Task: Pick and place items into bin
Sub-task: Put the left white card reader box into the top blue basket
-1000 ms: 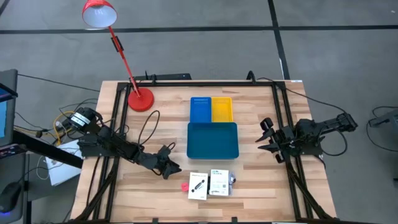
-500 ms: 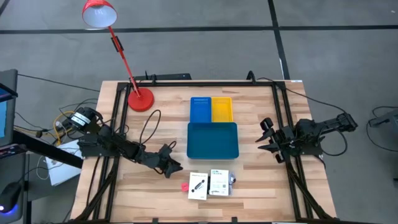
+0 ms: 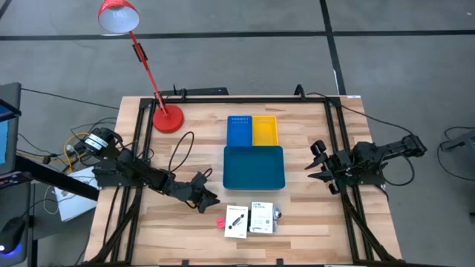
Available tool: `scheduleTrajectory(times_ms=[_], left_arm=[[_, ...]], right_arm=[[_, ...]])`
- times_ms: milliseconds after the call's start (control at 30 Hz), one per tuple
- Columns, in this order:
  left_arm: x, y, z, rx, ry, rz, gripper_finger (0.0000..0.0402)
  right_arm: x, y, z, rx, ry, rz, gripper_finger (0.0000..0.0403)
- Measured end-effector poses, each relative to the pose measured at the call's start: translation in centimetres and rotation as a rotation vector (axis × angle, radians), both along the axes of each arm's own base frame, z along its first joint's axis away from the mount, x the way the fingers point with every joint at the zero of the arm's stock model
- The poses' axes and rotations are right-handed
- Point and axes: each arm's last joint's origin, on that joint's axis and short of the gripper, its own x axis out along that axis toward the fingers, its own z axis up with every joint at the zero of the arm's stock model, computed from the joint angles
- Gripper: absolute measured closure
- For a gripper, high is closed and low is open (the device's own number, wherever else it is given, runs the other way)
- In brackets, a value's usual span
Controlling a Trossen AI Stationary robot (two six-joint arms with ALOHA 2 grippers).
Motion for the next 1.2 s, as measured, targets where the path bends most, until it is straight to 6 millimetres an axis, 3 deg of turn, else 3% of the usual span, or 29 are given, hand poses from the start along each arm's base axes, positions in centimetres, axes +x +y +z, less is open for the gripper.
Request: scheduleTrajectory(times_ms=[1200], left_arm=[[0.16,-0.19,0.18,-0.048,0.001,0.014,0.0223]], right_arm=[[0.0,0.0,0.0,0.0,0.0,0.0,0.0294]])
